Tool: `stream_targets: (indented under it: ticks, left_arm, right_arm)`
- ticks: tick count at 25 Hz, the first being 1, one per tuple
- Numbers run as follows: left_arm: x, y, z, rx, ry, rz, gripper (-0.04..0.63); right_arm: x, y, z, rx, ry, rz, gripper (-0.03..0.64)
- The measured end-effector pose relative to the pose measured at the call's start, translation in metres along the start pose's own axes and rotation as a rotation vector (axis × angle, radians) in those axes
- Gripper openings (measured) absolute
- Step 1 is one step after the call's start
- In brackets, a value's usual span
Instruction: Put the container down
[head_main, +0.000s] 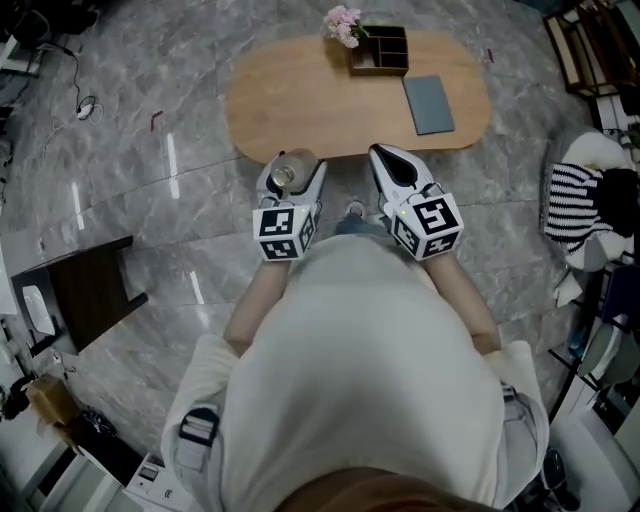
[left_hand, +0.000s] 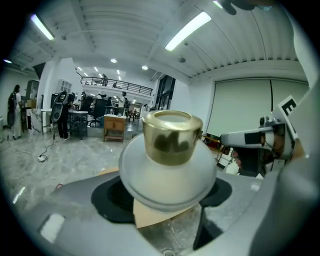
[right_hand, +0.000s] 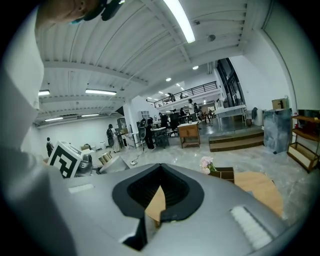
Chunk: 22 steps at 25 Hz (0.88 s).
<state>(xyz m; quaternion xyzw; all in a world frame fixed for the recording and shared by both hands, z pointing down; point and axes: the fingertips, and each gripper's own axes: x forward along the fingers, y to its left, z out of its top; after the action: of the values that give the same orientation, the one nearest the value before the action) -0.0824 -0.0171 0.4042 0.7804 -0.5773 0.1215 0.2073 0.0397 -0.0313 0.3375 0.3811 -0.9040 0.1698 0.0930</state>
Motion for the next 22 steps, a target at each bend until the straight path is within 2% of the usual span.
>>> stream_targets:
  ticks: [7,11,22]
  left_arm:
    - [0.051,0.000,-0.006,-0.022,0.027,0.029,0.350]
    - [0.074,0.004,-0.017,-0.019,0.062,0.029,0.350]
    - [0.179,0.038,-0.080,-0.020,0.195,-0.027,0.350]
  right_arm:
    - [0.020,-0.043,-0.012,0.025,0.045,0.010,0.002]
    - [0.029,-0.056,-0.026,0.077,0.080,-0.001,0.002]
    - [0.085,-0.104,-0.073,0.163,0.152,-0.091,0.002]
